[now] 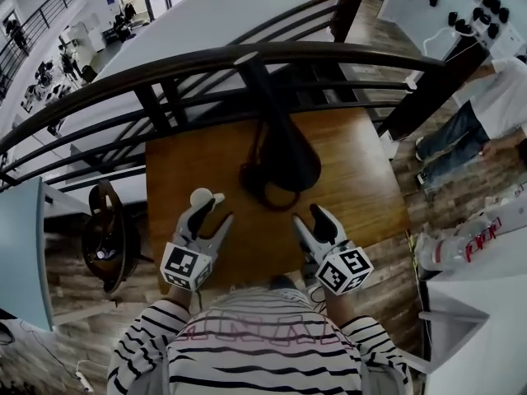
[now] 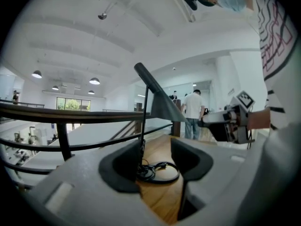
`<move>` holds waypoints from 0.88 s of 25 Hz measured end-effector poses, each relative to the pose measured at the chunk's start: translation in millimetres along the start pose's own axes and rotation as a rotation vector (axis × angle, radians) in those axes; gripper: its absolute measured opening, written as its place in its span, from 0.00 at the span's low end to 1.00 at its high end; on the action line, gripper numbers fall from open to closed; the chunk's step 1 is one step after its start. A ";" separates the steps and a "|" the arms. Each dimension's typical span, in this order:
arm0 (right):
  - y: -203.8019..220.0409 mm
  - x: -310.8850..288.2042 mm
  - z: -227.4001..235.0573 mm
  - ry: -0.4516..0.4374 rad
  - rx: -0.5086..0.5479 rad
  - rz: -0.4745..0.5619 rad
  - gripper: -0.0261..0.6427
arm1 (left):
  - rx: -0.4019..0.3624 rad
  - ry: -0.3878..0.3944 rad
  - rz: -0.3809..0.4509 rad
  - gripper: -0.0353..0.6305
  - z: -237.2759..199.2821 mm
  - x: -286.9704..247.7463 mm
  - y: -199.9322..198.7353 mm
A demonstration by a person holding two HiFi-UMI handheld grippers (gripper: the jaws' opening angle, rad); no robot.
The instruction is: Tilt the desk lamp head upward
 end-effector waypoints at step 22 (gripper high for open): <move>-25.5 -36.7 47.0 -0.238 -0.058 -0.006 0.48 | -0.052 -0.048 -0.039 0.35 -41.3 -137.8 20.8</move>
Point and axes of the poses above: the fingertips, and each gripper's own axes: x backward along the fingers, z to its right, y out of its underside, the point moved 3 cm from there along x, backward along the fingers, and after that the axes turned 4 degrees about z, right-handed, at the moved point
